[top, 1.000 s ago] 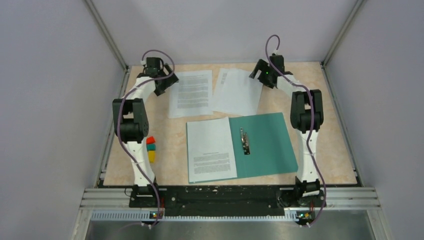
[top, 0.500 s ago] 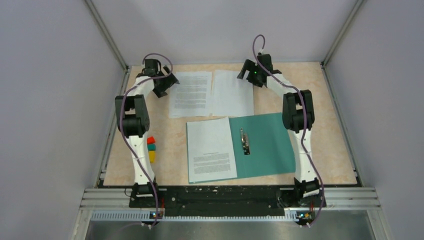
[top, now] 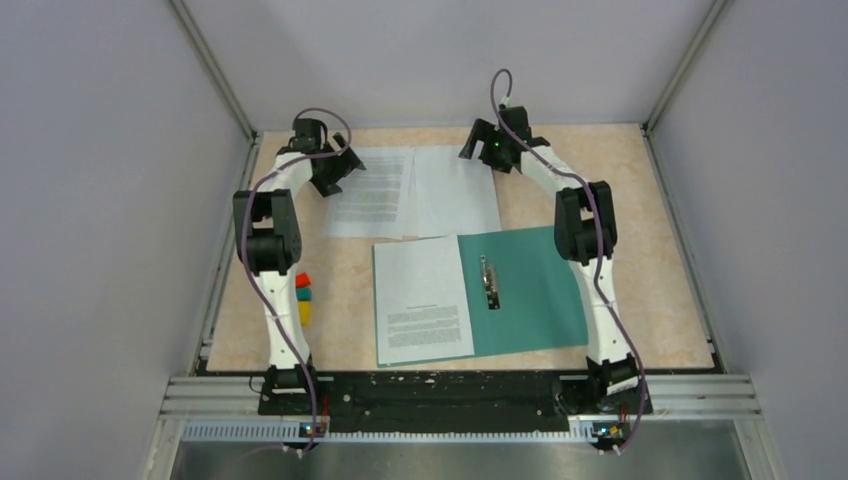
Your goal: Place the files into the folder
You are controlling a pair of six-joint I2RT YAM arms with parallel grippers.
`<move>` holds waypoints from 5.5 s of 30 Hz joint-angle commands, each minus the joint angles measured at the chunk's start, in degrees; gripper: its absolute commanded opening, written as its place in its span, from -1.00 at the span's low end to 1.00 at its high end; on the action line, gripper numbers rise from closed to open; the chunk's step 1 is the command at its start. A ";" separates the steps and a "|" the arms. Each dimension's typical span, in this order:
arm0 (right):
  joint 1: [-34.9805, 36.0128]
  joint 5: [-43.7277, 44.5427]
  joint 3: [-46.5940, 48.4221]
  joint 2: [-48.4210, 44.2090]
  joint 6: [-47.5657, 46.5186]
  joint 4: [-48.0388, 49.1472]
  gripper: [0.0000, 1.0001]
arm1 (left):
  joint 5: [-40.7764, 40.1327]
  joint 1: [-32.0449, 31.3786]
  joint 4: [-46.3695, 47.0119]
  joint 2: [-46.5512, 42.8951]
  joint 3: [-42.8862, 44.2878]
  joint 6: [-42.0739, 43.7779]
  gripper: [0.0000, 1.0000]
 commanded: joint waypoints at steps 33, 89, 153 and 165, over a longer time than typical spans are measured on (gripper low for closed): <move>-4.30 -21.46 -7.11 2.03 -6.56 2.72 0.86 | 0.50 1.15 -5.05 0.19 0.66 10.58 0.84; -1.73 -33.17 -18.02 -8.70 9.03 22.32 -0.74 | -5.19 0.57 -7.59 -0.34 -0.50 8.77 0.54; -1.67 16.53 -70.09 -62.90 -22.92 -12.32 -1.00 | -2.04 -22.71 -7.59 -25.55 -24.02 1.84 0.47; 4.10 19.00 -69.78 -61.68 -27.64 -10.18 -1.00 | -3.30 -23.74 -7.34 -25.65 -25.52 1.38 0.45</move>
